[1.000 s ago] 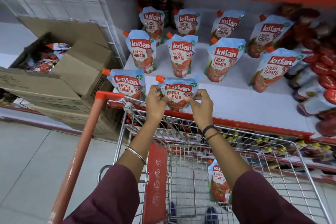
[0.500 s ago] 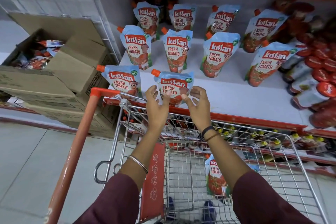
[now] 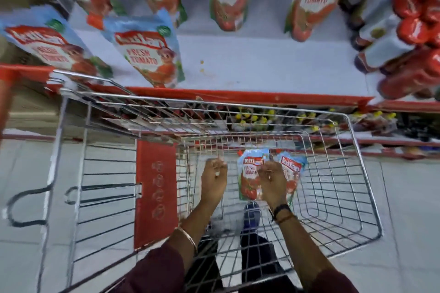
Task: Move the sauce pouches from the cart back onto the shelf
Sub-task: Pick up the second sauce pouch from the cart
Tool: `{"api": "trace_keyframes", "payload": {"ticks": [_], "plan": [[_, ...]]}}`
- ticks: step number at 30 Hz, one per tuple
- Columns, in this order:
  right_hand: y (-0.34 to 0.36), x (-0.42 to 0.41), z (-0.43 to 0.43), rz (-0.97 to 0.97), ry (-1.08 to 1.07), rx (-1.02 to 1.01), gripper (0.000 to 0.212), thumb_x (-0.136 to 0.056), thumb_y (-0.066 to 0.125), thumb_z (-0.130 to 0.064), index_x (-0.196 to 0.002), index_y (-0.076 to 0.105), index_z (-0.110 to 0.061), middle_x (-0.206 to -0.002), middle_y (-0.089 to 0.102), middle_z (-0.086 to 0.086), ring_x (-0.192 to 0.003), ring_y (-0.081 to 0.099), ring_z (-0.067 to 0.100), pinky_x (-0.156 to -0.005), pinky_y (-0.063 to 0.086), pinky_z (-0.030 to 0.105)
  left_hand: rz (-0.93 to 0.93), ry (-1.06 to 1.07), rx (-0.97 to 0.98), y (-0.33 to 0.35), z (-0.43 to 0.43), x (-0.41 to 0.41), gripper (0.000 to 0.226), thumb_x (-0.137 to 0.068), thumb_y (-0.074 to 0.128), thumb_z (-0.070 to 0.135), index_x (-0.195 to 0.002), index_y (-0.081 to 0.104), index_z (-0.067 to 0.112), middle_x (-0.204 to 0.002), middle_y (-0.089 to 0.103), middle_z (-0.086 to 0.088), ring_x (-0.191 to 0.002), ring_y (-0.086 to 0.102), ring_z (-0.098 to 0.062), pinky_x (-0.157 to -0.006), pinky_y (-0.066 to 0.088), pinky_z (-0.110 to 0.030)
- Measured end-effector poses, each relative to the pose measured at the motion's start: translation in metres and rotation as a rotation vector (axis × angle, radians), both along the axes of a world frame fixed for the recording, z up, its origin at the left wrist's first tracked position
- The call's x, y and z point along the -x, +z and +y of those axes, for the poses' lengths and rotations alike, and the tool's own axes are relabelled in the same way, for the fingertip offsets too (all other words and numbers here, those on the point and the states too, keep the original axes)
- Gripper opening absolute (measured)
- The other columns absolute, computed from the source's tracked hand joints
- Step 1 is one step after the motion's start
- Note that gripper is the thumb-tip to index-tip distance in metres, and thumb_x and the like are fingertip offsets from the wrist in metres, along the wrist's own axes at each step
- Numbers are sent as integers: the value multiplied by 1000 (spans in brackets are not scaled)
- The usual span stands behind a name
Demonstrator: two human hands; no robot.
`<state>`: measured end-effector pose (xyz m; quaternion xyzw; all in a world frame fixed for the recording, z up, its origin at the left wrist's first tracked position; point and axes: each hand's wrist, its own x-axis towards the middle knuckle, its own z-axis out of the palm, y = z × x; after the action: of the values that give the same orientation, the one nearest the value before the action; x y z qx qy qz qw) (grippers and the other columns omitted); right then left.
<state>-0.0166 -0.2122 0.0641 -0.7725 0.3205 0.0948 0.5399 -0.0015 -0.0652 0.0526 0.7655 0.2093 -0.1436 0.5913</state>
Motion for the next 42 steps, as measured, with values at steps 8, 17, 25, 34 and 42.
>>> {"api": "trace_keyframes", "payload": {"ticks": [8, 17, 25, 34, 42], "plan": [[-79, -18, -41, 286, 131, 30, 27, -89, 57, -12, -113, 52, -2, -106, 59, 14, -95, 55, 24, -66, 43, 14, 421, -167, -39, -98, -34, 10, 4, -90, 54, 25, -93, 52, 24, -116, 62, -14, -100, 58, -23, -91, 47, -32], [-123, -28, -36, 428, 253, 119, 38, -90, 49, -9, -124, 38, 3, -87, 59, 12, -76, 55, 24, -52, 42, 22, 625, 13, 57, -169, -61, -11, 13, -77, 69, 9, -80, 57, 6, -78, 63, -12, -53, 63, -11, -56, 51, -29], [-128, -42, -32, 452, 283, 213, 14, -88, 51, -3, -92, 39, -10, -116, 63, 28, -104, 61, 42, -86, 55, 45, 704, 7, -96, -175, -73, -15, 45, -80, 61, 29, -118, 53, 5, -120, 58, -17, -107, 60, -36, -85, 54, -40], [-140, -39, -44, 433, 227, 95, 30, -84, 59, -15, -110, 59, -1, -112, 69, 16, -95, 66, 34, -72, 51, 32, 635, 61, -33, -154, -57, -17, 23, -82, 66, 20, -98, 64, 4, -101, 68, -14, -92, 65, -28, -78, 54, -35], [-57, -29, -48, 276, 186, -4, 8, -80, 66, -7, -80, 68, -15, -84, 71, 1, -80, 63, 18, -53, 41, 6, 502, 9, 95, -77, -35, -11, 24, -72, 76, 13, -74, 53, 21, -105, 67, -14, -102, 63, -33, -90, 54, -51]]}}
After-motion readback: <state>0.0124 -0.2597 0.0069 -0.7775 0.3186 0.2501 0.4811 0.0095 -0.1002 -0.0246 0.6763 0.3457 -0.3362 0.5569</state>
